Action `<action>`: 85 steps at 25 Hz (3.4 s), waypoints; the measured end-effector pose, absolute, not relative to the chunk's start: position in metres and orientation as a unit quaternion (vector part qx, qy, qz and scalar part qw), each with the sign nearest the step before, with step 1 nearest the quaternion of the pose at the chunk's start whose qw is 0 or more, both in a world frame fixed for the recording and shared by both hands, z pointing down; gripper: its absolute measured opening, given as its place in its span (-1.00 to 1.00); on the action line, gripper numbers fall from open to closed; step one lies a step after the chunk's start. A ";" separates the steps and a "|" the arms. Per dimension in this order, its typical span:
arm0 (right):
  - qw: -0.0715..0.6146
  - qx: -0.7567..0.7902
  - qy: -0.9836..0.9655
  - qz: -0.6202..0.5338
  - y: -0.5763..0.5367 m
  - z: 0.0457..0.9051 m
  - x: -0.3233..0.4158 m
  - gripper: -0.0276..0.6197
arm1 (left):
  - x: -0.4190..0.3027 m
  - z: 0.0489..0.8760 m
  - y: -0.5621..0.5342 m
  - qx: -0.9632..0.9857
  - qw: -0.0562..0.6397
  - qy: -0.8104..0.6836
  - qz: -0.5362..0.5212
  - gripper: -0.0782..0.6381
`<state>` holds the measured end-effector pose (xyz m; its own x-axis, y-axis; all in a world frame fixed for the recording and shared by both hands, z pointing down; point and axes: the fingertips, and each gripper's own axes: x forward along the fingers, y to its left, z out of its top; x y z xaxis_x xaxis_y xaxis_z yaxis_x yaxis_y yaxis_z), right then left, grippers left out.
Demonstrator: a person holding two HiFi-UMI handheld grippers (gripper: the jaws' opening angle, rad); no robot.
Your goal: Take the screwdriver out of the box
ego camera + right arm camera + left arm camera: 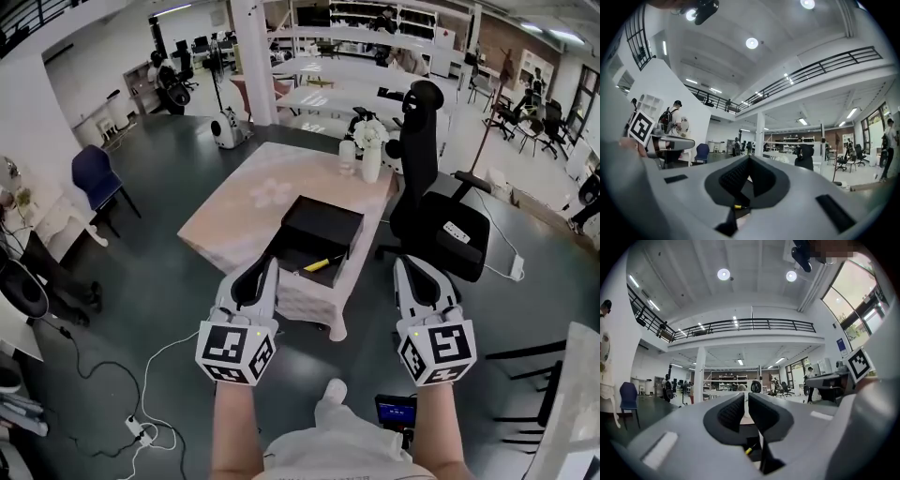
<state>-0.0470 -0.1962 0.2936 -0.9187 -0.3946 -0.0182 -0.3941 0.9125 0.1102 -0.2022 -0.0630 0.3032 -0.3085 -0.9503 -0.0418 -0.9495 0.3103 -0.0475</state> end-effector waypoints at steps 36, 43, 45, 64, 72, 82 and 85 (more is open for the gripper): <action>0.059 0.336 -0.939 -0.031 -0.337 0.331 -0.101 -0.90 | -0.295 0.417 -0.251 -0.719 -0.112 0.680 -0.090 0.85; 0.090 0.374 -0.923 -0.005 -0.340 0.360 -0.101 -0.90 | -0.288 0.489 -0.263 -0.753 -0.226 0.603 -0.135 0.84; 0.097 0.380 -0.920 0.000 -0.340 0.367 -0.102 -0.90 | -0.285 0.508 -0.263 -0.757 -0.252 0.584 -0.151 0.83; 0.138 0.417 -0.898 0.030 -0.339 0.407 -0.087 -0.90 | -0.249 0.623 -0.268 -0.749 -0.373 0.390 -0.384 0.22; 0.145 0.428 -0.891 0.044 -0.347 0.419 -0.080 -0.90 | -0.251 0.650 -0.276 -0.715 -0.389 0.368 -0.449 0.15; 0.149 0.442 -0.884 0.043 -0.357 0.418 -0.066 -0.90 | -0.257 0.675 -0.282 -0.690 -0.361 0.397 -0.486 -0.18; 0.150 0.443 -0.883 0.041 -0.357 0.417 -0.065 -0.90 | -0.256 0.672 -0.282 -0.698 -0.361 0.394 -0.477 -0.39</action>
